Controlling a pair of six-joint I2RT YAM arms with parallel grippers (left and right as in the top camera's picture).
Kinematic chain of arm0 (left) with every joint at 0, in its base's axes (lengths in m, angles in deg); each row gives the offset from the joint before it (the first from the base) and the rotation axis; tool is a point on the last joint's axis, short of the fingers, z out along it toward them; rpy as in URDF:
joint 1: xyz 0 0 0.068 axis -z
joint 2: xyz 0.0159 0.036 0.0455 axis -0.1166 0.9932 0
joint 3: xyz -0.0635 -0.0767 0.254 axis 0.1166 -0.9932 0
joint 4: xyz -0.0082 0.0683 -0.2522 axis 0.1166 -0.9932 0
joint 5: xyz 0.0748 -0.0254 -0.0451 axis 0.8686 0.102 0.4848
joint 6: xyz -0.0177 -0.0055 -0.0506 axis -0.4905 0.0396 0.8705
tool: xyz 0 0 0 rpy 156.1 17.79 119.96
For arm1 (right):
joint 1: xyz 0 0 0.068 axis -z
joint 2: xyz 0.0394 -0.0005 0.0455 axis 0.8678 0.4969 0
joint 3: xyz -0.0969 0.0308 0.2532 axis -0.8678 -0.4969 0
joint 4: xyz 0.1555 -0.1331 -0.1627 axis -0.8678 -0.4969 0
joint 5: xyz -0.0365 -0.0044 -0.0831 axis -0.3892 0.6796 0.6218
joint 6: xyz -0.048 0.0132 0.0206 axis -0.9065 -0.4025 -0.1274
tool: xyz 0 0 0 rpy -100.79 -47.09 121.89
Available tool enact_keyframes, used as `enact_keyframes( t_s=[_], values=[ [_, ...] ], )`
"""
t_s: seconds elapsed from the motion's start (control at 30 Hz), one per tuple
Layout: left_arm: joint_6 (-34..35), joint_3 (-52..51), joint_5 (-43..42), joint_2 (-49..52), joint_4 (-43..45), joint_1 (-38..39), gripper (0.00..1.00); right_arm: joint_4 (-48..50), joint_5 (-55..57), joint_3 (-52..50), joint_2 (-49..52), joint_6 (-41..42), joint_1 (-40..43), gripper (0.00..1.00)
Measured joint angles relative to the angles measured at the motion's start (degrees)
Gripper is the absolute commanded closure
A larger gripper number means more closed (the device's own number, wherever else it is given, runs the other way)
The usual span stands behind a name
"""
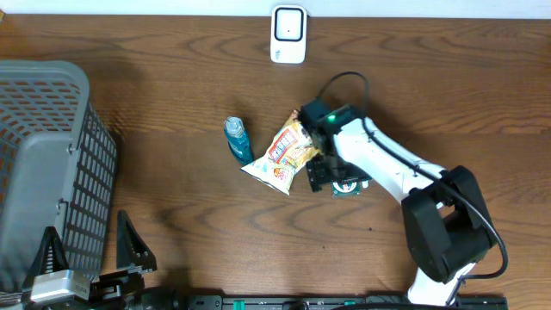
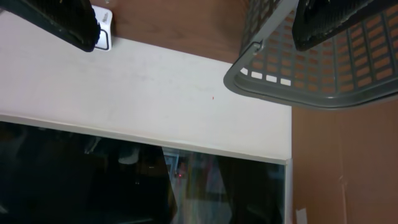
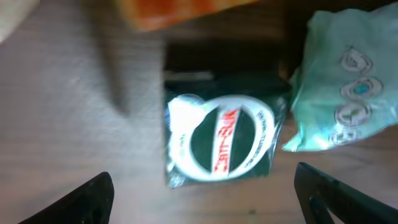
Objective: Scan the item barcode
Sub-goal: 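Close the right gripper on the Zam-Buk box and lift it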
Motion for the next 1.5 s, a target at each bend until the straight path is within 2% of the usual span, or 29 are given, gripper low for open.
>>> enact_keyframes(
  t_s=[0.2, 0.43, 0.5, 0.67, 0.83, 0.87, 1.0, 1.07, 1.13, 1.27, 1.4, 1.43, 1.5],
  values=[
    [0.00, 0.00, 0.00, 0.00, 0.00, 0.00, 0.02, 8.55, -1.75, -7.08, 0.00, 1.51, 3.10, 0.16],
    [0.00, 0.00, 0.02, 0.00, -0.02, 0.00, 0.02, 15.34, -6.19, -11.67, -1.79, 0.17, 3.93, 0.51],
    [0.00, 0.00, 0.02, 0.00, -0.02, 0.00, 0.02, 16.70, -6.27, -11.80, -2.08, -3.69, 3.87, 0.51],
    [0.00, 0.00, 0.02, 0.00, -0.02, 0.00, 0.02, 19.41, -5.49, -11.91, -2.16, -18.36, 2.80, 0.41],
    [0.00, 0.00, 0.02, 0.00, -0.02, 0.00, 0.02, 22.21, -4.76, -11.80, -2.16, -30.05, 1.38, 0.39],
    [0.00, 0.00, 0.02, 0.00, -0.02, 0.00, 0.02, 21.99, -4.35, -11.61, -2.12, -31.26, 1.09, 0.35],
    [0.00, 0.00, 0.02, 0.00, -0.02, 0.00, 0.02, 17.33, -3.02, -9.84, -1.22, -34.32, -0.33, 0.04],
    [0.00, 0.00, 0.02, 0.00, -0.07, 0.00, 0.02, 12.96, -2.67, -8.00, -0.55, -34.25, -1.20, 0.01],
    [0.00, 0.00, 0.00, 0.00, -0.09, 0.00, 0.02, 8.87, -2.43, -5.22, -0.15, -32.28, -2.01, 0.01],
    [0.00, -0.07, 0.02, 0.00, -0.09, 0.00, 0.02, 1.88, -2.32, 3.13, -0.09, -21.00, -2.97, 0.01],
    [0.00, -0.66, 0.02, 0.00, -0.15, 0.00, 0.02, 0.85, -2.99, 6.73, -0.11, 0.42, -2.23, 0.01],
    [0.00, -0.74, 0.02, 0.00, -0.20, 0.00, 0.02, 0.76, -3.15, 6.71, -0.11, 2.36, -2.12, 0.01],
    [0.00, -0.74, 0.02, 0.00, -0.28, 0.00, 0.02, 0.96, -3.74, 6.19, -0.11, 11.23, -1.14, 0.01]
  ],
)
